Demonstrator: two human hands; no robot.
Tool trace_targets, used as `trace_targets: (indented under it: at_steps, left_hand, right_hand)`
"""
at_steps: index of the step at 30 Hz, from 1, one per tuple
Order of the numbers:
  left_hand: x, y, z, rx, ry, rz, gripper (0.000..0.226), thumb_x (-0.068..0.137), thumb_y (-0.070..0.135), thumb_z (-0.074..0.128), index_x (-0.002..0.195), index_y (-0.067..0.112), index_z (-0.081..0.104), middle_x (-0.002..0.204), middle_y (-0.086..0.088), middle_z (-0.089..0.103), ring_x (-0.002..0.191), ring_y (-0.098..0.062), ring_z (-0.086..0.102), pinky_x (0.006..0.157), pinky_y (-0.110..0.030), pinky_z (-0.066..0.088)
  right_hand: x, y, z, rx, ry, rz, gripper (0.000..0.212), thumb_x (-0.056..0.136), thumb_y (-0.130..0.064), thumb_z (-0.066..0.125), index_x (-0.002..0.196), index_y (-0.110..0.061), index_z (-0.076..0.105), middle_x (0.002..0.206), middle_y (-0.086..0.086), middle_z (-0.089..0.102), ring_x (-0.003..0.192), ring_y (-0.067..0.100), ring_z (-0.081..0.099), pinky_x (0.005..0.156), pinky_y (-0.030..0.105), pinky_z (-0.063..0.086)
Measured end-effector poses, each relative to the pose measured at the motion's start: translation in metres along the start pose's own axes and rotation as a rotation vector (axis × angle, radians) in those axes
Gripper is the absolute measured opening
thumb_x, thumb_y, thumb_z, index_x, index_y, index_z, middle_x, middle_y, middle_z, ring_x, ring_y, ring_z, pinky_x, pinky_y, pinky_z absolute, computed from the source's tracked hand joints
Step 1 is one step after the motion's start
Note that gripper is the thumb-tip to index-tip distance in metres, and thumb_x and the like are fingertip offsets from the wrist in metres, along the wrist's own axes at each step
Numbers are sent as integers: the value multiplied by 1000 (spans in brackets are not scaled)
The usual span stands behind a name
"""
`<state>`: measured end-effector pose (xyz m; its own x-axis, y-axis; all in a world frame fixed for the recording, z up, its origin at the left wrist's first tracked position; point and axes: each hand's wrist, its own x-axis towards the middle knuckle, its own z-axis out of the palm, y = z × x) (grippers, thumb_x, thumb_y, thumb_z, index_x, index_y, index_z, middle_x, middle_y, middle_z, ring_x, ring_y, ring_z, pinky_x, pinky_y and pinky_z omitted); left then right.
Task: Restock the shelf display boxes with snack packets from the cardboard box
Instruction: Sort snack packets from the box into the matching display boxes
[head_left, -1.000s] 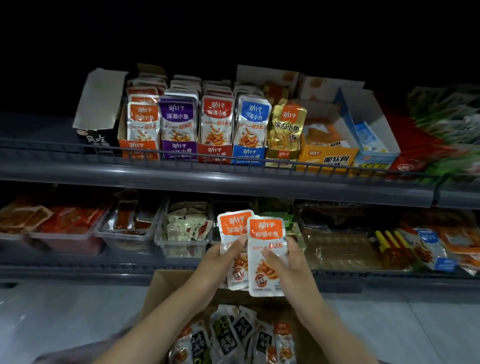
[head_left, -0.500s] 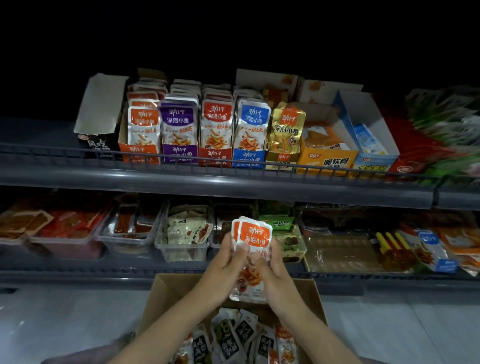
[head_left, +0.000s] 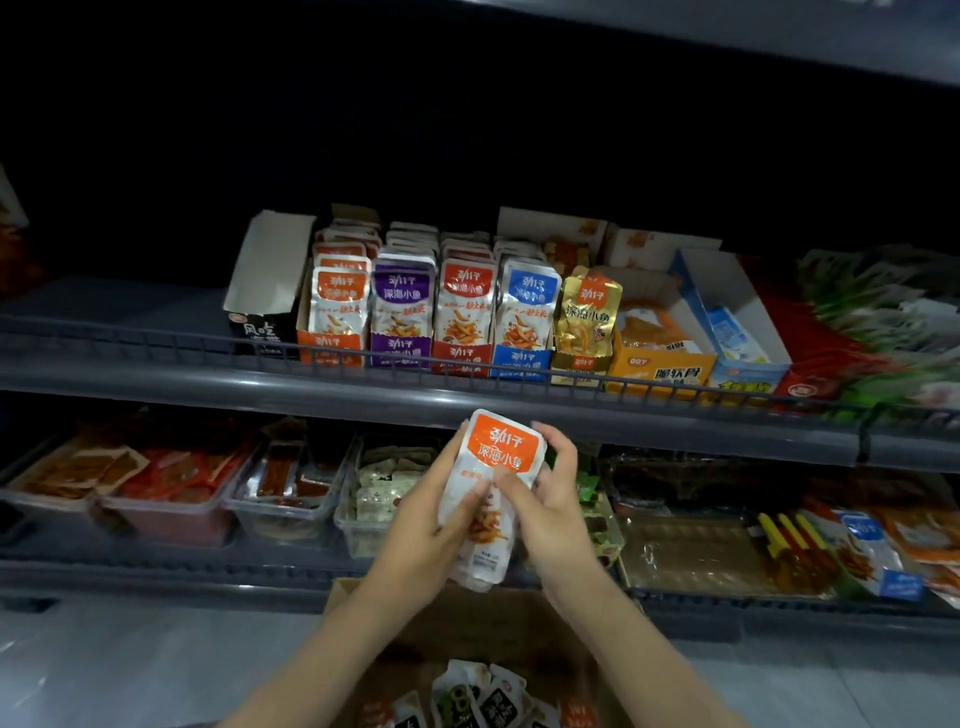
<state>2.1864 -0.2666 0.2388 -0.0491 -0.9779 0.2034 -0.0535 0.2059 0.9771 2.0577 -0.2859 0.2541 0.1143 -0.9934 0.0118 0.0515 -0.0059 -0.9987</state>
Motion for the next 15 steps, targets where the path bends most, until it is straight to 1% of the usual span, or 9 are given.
trace_targets:
  at_steps: [2, 4, 6, 8, 11, 13, 15]
  left_hand:
    - [4, 12, -20, 22, 64, 47, 59, 84, 32, 58, 139, 38, 37, 120, 22, 61, 111, 2, 59, 86, -16, 52]
    - [7, 23, -38, 25, 109, 97, 60, 82, 29, 62, 138, 36, 41, 119, 22, 63, 110, 1, 60, 84, -19, 53]
    - [10, 34, -53, 16, 145, 143, 57, 82, 26, 62, 135, 35, 45, 115, 27, 63, 107, 2, 61, 79, -17, 54]
    - [14, 43, -67, 24, 164, 187, 51, 83, 26, 61, 130, 39, 47, 113, 28, 64, 105, 4, 62, 75, -14, 52]
    - [22, 52, -89, 59, 205, 225, 44, 82, 32, 60, 123, 46, 49, 115, 15, 65, 106, -1, 62, 76, -16, 53]
    - [29, 58, -104, 74, 210, 258, 44, 84, 33, 60, 126, 44, 50, 119, 12, 63, 107, -3, 62, 78, -18, 54]
    - [36, 64, -118, 36, 205, 294, 42, 87, 30, 56, 128, 41, 49, 121, 13, 63, 108, -3, 62, 79, -18, 53]
  right_hand:
    - [13, -25, 3, -80, -124, -20, 52, 90, -8, 61, 126, -38, 40, 118, -3, 61, 109, 14, 61, 83, 25, 56]
    - [26, -53, 9, -189, -260, -31, 58, 87, -10, 67, 130, -40, 44, 122, -6, 60, 113, 13, 59, 92, 32, 54]
    - [37, -77, 19, -275, -370, -42, 60, 84, -10, 69, 130, -41, 46, 123, -7, 59, 113, 12, 59, 96, 36, 52]
    - [46, -95, 33, -302, -436, -36, 59, 83, -7, 70, 128, -39, 48, 121, -4, 59, 111, 14, 60, 95, 37, 53]
    - [59, -112, 55, -314, -500, -16, 62, 81, -8, 72, 130, -37, 47, 119, 1, 58, 110, 19, 61, 89, 38, 56]
    - [69, -119, 68, -344, -529, -59, 64, 80, -7, 73, 130, -36, 45, 119, 1, 59, 108, 18, 62, 85, 35, 58]
    - [80, -124, 82, -341, -543, -101, 61, 81, -3, 71, 125, -37, 47, 116, 0, 60, 104, 16, 63, 79, 29, 58]
